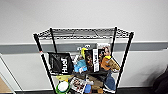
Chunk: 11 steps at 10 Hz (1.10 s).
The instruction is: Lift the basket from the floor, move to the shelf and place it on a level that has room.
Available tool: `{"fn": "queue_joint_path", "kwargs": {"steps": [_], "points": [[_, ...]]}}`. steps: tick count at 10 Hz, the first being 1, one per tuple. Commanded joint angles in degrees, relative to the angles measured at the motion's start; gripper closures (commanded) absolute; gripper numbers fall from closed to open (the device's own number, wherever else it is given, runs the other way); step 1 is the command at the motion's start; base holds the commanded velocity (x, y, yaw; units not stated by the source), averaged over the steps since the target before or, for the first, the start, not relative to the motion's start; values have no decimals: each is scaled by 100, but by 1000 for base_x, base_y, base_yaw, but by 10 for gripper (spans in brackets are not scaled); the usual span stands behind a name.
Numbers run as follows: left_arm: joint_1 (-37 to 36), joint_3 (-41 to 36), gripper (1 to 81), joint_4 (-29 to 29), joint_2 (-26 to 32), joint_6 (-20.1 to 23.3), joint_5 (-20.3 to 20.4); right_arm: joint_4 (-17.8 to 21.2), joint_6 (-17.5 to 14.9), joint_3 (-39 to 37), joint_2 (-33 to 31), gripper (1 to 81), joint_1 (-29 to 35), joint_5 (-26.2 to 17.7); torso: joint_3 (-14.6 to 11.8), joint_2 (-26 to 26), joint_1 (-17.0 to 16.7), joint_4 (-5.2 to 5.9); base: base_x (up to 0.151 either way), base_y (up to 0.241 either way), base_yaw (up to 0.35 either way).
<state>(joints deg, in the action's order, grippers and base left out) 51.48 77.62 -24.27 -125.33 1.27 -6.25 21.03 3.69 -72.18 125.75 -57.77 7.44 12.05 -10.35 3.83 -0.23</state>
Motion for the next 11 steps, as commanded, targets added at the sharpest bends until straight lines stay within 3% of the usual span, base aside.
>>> {"fn": "queue_joint_path", "kwargs": {"steps": [1, 11], "points": [[-582, -344, 811, -16, 183, 111, -95, -187, 26, 232, -153, 811, 525, -164, 0, 0, 0, 0, 104, 0, 0], [-582, -344, 811, -16, 174, 111, -104, -196, 35, 258, -152, 811, 525, -164, 0, -2, 0, 0, 102, 0, 0]]}}
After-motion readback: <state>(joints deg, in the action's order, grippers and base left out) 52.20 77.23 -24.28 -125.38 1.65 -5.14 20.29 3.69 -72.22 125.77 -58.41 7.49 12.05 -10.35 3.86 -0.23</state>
